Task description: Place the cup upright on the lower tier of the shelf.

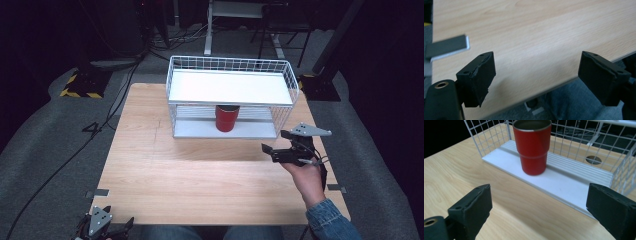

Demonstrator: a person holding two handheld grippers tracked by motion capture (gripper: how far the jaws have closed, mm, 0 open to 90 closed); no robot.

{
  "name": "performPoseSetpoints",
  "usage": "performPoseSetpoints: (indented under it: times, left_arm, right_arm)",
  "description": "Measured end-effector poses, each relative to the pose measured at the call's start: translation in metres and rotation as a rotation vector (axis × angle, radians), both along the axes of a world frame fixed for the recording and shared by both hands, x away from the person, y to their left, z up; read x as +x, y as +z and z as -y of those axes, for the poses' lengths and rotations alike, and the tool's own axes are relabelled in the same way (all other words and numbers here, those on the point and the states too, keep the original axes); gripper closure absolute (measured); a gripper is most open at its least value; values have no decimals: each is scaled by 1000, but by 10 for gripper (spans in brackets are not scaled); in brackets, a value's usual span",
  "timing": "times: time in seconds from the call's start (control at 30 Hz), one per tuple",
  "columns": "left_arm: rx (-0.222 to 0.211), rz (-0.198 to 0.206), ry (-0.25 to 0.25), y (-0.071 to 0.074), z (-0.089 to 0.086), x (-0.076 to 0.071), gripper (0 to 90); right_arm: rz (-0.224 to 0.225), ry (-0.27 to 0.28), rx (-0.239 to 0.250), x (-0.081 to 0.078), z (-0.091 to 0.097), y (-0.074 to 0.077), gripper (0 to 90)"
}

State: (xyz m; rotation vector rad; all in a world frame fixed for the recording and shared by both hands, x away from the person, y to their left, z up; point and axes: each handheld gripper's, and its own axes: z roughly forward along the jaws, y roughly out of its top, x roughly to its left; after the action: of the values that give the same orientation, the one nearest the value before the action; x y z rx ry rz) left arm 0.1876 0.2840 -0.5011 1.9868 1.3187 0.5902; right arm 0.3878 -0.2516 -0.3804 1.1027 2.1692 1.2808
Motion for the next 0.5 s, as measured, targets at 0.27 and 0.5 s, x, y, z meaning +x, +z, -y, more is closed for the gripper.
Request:
performPoseSetpoints:
  times: [0.27,0.5]
  left_arm:
    - [-4,-2,-22,0,7,10,151]
    - [-2,1,-58,1,14,19,152]
  right_arm:
    - [-7,-24,-22,-20,28,-3,125]
    - [-9,-40,-50,-35,45,-7,154]
